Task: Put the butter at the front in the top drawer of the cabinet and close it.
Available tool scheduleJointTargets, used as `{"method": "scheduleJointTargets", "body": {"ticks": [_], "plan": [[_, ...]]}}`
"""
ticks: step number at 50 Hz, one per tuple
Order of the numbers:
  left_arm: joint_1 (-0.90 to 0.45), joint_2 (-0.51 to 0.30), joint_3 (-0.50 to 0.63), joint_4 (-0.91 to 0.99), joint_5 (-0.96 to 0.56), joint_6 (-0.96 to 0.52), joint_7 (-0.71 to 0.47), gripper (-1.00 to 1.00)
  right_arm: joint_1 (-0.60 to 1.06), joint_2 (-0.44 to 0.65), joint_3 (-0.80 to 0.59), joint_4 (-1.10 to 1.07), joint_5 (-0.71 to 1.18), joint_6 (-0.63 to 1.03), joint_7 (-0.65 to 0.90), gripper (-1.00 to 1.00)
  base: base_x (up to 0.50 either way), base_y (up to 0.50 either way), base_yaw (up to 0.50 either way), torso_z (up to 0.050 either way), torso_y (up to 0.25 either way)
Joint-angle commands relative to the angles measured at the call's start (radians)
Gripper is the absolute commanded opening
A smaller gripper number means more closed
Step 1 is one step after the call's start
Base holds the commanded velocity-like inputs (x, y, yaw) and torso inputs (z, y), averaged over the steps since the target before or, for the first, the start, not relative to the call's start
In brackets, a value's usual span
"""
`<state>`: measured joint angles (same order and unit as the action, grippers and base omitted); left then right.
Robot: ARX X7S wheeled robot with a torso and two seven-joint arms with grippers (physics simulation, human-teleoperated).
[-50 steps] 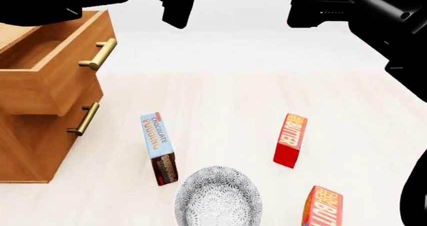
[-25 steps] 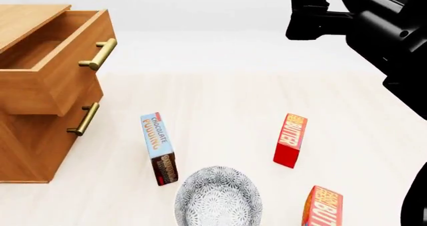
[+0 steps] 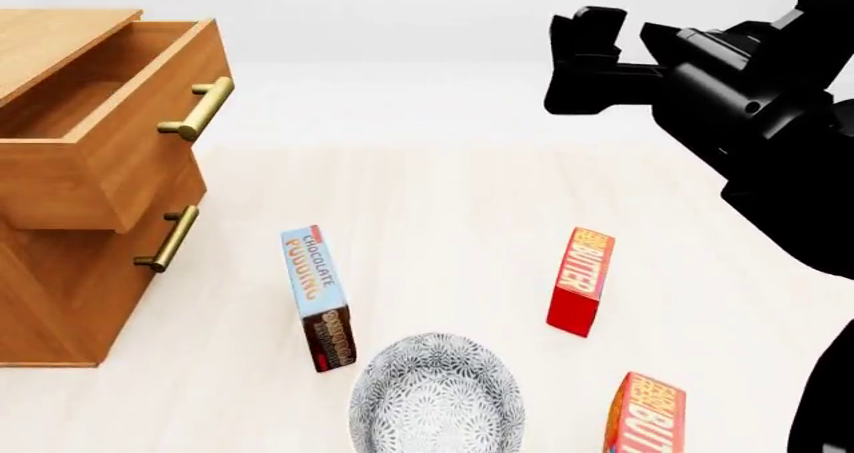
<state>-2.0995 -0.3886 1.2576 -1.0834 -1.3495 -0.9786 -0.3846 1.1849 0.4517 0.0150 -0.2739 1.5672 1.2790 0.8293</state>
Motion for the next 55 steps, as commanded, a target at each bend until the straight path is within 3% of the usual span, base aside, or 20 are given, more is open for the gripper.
{"method": "scheduleJointTargets", "body": {"ticks": [1, 10, 24, 55], "plan": [[0.037, -0.002, 0.021, 0.019, 0.004, -0.02, -0.003, 1.0, -0.03, -0.003, -0.011, -0.004, -0.029, -0.021, -0.041, 1.0, 0.0, 0.0, 0.0, 0.0, 0.0], [0.045, 0.017, 0.036, -0.003, -0.028, -0.148, 0.098, 1.0, -0.048, 0.001, -0.012, -0.008, -0.034, -0.034, -0.051, 1.0, 0.0, 0.0, 0.0, 0.0, 0.0], [0.058, 0.042, 0.067, -0.107, 0.013, -0.125, 0.151, 1.0, -0.063, 0.004, -0.016, -0.011, -0.025, -0.046, -0.047, 1.0, 0.0, 0.0, 0.0, 0.0, 0.0], [0.236, -0.055, -0.043, 0.069, -0.114, -0.137, -0.065, 1.0, -0.119, 0.008, -0.025, -0.019, -0.026, -0.08, -0.057, 1.0, 0.0, 0.0, 0.0, 0.0, 0.0]]}}
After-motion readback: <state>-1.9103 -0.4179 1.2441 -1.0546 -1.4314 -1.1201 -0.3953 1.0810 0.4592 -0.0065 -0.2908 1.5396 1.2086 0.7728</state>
